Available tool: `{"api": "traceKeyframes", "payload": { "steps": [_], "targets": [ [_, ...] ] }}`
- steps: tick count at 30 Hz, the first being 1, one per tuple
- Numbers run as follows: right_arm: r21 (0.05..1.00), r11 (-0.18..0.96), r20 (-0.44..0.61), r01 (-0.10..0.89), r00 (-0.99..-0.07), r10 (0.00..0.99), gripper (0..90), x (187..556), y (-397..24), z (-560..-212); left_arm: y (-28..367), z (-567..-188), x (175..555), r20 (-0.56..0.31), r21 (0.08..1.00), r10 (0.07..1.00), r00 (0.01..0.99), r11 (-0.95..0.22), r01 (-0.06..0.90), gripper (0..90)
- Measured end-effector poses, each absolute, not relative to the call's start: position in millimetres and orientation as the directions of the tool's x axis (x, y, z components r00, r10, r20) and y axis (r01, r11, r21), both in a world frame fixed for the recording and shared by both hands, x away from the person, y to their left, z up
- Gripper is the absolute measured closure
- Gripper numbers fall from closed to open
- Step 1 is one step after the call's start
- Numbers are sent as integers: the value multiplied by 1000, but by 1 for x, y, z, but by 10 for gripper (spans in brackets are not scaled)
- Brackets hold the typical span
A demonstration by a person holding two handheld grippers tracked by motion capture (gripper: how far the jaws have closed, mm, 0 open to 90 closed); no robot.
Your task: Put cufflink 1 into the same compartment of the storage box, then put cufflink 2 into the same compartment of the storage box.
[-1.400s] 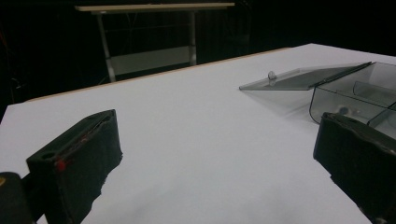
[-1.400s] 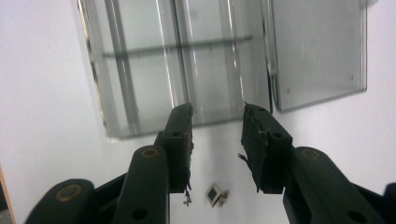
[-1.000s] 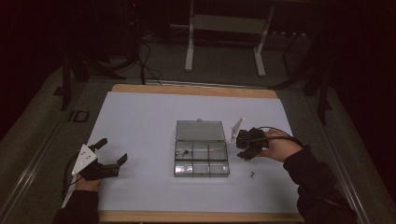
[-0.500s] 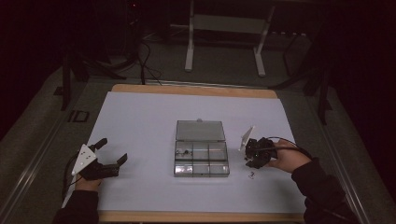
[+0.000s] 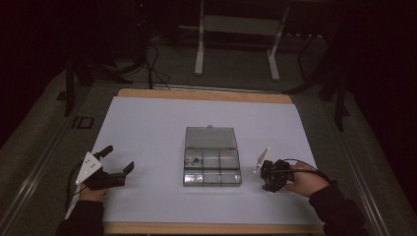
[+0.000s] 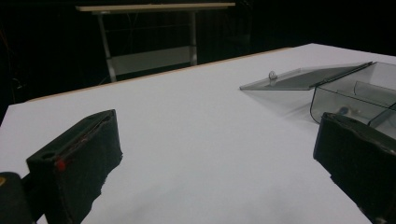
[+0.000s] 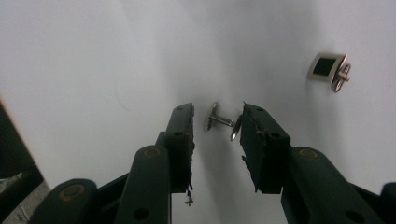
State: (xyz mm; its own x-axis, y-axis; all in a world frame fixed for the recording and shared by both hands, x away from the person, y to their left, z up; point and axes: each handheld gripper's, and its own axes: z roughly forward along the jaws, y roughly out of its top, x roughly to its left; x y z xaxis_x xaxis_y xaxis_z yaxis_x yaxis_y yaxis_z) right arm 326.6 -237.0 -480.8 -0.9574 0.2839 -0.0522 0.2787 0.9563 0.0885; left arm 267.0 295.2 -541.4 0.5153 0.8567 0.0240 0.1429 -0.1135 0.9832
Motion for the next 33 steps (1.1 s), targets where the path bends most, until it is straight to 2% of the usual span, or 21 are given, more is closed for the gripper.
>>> {"api": "traceKeyframes", "payload": {
  "steps": [9, 11, 15, 19, 33],
  "targets": [
    [72, 954, -57, 292, -954, 296, 635, 328, -238, -490, 295, -541, 267, 25, 983, 857, 515, -114, 142, 17],
    [44, 959, -74, 282, -956, 284, 638, 327, -236, -495, 295, -541, 267, 25, 983, 857, 515, -114, 142, 16],
    [43, 959, -52, 281, -958, 283, 698, 327, -236, -495, 295, -541, 267, 26, 983, 857, 515, -115, 142, 17],
    [33, 962, -47, 272, -961, 273, 712, 328, -235, -494, 295, -541, 267, 25, 983, 857, 515, -114, 142, 17],
    [73, 973, -59, 221, -972, 225, 720, 329, -226, -465, 295, -541, 267, 23, 983, 857, 515, -113, 145, 16]
  ]
}}
